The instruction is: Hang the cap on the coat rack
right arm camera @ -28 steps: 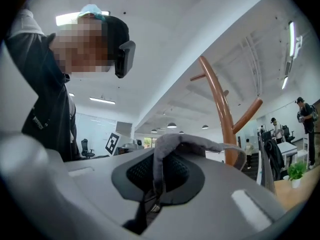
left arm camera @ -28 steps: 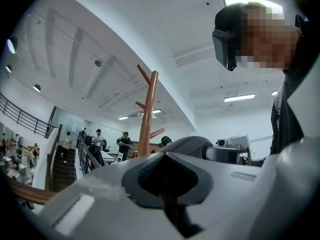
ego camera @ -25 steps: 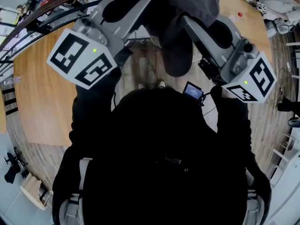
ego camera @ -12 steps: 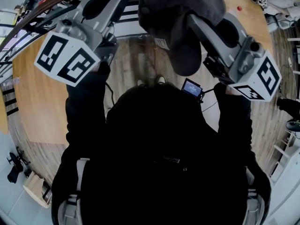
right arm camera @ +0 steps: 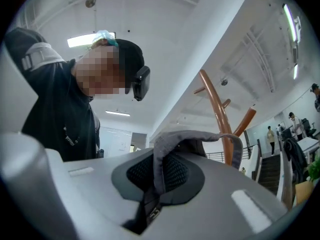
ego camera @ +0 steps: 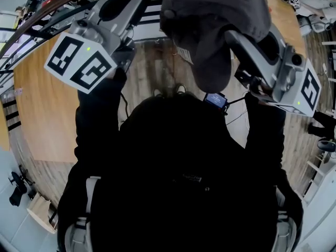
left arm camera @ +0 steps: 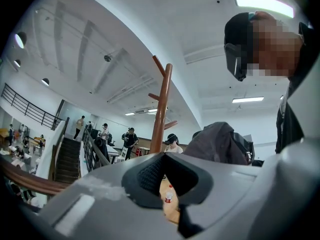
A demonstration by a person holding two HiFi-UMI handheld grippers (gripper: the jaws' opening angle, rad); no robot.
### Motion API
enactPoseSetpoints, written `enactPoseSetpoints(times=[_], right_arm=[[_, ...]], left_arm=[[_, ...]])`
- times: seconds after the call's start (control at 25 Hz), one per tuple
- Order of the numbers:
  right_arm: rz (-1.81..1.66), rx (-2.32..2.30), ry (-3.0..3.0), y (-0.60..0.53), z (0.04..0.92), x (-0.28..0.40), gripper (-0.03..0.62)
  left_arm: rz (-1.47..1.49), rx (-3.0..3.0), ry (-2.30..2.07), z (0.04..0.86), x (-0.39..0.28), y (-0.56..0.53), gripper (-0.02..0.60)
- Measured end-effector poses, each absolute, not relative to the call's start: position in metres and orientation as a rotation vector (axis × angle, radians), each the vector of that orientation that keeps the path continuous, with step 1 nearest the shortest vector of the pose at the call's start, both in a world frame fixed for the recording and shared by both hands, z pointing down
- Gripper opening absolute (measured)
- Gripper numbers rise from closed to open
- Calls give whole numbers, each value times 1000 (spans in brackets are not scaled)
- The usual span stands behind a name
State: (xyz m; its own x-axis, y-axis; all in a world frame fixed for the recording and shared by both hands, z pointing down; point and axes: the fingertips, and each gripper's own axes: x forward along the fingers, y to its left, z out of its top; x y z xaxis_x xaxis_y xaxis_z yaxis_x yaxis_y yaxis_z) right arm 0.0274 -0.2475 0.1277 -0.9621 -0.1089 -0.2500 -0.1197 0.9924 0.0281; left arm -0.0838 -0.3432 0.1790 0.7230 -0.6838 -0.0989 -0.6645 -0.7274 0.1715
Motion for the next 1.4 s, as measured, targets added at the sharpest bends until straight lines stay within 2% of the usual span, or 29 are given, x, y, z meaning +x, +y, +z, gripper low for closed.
enactPoseSetpoints(times=[0.28, 0.84, 1.4], right_arm=[[116, 249, 2832, -199, 122, 33, 17], [90, 574, 2754, -197, 125, 22, 17], [-88, 552, 2722, -253, 149, 0, 17]], left_arm=[[-258, 2806, -1120, 177, -86, -341, 3], [-230, 2812, -1148, 183, -89, -340, 3], [-140, 2853, -1109, 189, -85, -354, 3]])
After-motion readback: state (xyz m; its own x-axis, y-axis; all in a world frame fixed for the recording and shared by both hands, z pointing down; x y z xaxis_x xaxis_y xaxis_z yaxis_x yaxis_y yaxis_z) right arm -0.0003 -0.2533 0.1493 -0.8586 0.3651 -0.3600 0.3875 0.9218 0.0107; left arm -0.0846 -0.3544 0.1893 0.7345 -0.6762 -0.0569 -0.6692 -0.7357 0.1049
